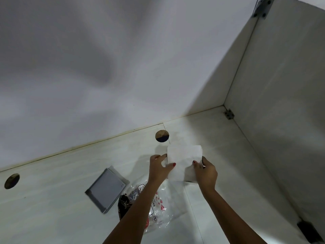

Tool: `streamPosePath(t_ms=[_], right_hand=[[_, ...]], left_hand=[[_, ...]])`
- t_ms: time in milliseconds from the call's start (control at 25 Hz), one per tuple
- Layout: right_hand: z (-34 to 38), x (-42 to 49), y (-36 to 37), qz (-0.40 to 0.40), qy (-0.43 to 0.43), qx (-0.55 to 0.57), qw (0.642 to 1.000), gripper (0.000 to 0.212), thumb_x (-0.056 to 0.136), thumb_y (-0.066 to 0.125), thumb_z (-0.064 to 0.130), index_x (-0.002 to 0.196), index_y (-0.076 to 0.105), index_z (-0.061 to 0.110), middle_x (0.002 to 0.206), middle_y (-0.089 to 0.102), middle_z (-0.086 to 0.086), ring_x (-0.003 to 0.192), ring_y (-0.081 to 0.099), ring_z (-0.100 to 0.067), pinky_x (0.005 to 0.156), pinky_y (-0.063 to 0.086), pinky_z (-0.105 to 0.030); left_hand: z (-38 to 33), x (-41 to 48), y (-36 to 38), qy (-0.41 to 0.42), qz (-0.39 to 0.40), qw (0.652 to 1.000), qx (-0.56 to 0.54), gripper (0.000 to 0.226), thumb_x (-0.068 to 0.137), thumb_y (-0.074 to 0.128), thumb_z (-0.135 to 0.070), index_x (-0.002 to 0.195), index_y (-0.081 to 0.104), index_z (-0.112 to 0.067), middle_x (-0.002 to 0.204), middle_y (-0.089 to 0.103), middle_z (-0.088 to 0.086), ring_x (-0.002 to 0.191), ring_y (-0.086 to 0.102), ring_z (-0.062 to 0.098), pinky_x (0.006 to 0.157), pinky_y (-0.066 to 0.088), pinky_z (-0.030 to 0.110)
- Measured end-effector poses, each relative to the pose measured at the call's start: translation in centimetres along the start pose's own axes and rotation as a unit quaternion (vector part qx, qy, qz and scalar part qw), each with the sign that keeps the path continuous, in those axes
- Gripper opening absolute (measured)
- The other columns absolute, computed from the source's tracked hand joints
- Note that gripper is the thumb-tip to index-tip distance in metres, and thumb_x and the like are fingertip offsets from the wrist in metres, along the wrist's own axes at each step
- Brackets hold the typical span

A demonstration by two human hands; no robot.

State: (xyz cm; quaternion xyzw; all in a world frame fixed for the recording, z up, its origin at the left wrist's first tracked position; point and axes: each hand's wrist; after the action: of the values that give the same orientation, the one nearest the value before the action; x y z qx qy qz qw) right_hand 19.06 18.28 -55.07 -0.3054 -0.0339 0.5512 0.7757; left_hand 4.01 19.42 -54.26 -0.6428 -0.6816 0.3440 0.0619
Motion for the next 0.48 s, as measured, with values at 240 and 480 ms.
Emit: streamPosePath(t_ms=[240, 480], right_hand=[[-0.5, -0.3, -0.2, 0.045, -0.008, -0.065, 0.997, 0.036, 0.081, 0.063, 0.012, 0.117, 0.06, 0.006, 0.109, 0.055, -0.022, 0.102, 0.055, -0.037, 0.086, 0.044, -0.036], [-0.1, -2.2, -0.4, 0.072, -0.051, -0.251, 0.964, 0.026, 0.083, 0.059, 0.022, 0.108, 0.065, 0.019, 0.101, 0.064, -0.012, 0.101, 0.048, -0.034, 0.08, 0.041, -0.041]], left_hand=[[2.5, -3.9, -0.4, -0.033, -0.016, 0.999, -0.01, 0.028, 0.06, 0.075, -0.035, 0.08, 0.074, -0.014, 0.078, 0.076, 0.01, 0.071, 0.068, 0.015, 0.072, 0.056, 0.033], [3.2, -7.3, -1.0, -0.039, -0.063, 0.996, -0.049, 0.027, 0.065, 0.079, -0.016, 0.088, 0.066, -0.022, 0.075, 0.06, -0.008, 0.068, 0.058, 0.008, 0.06, 0.043, 0.015]])
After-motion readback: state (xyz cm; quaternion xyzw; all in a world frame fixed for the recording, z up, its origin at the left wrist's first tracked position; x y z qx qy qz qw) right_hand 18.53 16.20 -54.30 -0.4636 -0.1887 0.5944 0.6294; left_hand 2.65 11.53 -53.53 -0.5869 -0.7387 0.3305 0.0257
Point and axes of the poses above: each hand's wrist, its own x-axis towards the middle knuckle, its own y-axis out of the palm, z = x × y
